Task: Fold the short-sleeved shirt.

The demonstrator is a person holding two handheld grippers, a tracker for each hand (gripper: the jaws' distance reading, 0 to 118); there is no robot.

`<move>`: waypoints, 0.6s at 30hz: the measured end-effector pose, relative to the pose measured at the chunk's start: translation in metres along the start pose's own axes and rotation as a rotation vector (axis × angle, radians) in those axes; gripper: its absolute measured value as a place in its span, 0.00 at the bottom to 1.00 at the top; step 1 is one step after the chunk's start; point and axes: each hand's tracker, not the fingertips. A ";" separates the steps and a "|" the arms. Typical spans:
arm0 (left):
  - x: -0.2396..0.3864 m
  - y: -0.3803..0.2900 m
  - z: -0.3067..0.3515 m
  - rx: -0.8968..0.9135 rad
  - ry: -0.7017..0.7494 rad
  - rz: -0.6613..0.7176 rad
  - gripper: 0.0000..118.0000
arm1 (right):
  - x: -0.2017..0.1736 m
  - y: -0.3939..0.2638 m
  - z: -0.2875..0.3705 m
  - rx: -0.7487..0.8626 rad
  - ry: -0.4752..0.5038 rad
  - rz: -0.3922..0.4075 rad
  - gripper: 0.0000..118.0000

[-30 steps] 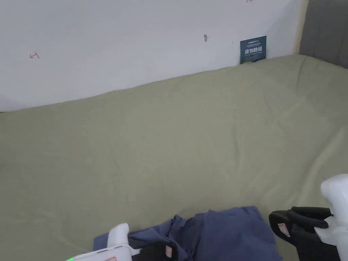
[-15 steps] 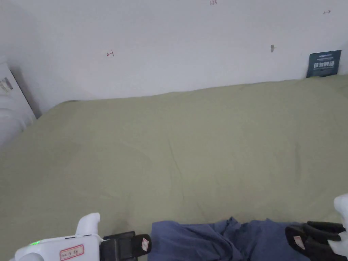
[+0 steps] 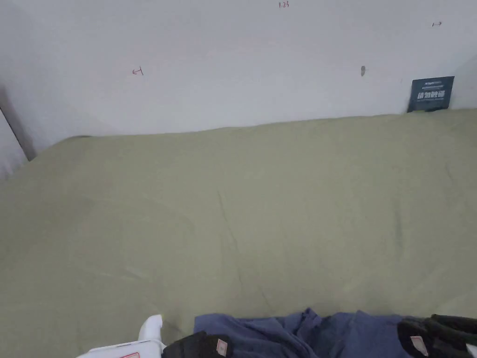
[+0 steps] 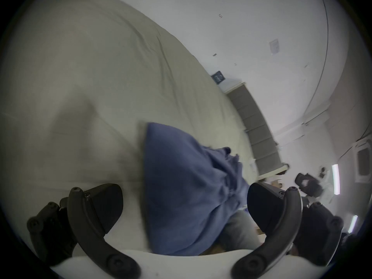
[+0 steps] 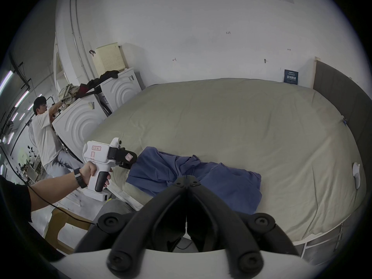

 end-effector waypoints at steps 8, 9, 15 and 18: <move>0.002 0.007 0.022 0.041 0.225 0.050 0.06 | 0.000 -0.002 -0.005 -0.011 -0.016 0.008 0.00; 0.003 0.006 0.030 0.080 0.230 0.006 0.06 | 0.000 -0.002 -0.005 -0.012 -0.010 0.007 0.00; 0.019 0.001 0.040 0.045 0.199 -0.086 0.06 | -0.003 -0.003 -0.003 0.001 0.000 -0.004 0.00; 0.030 0.018 0.055 0.021 0.237 -0.098 0.06 | -0.003 -0.002 -0.002 -0.010 -0.017 0.012 0.00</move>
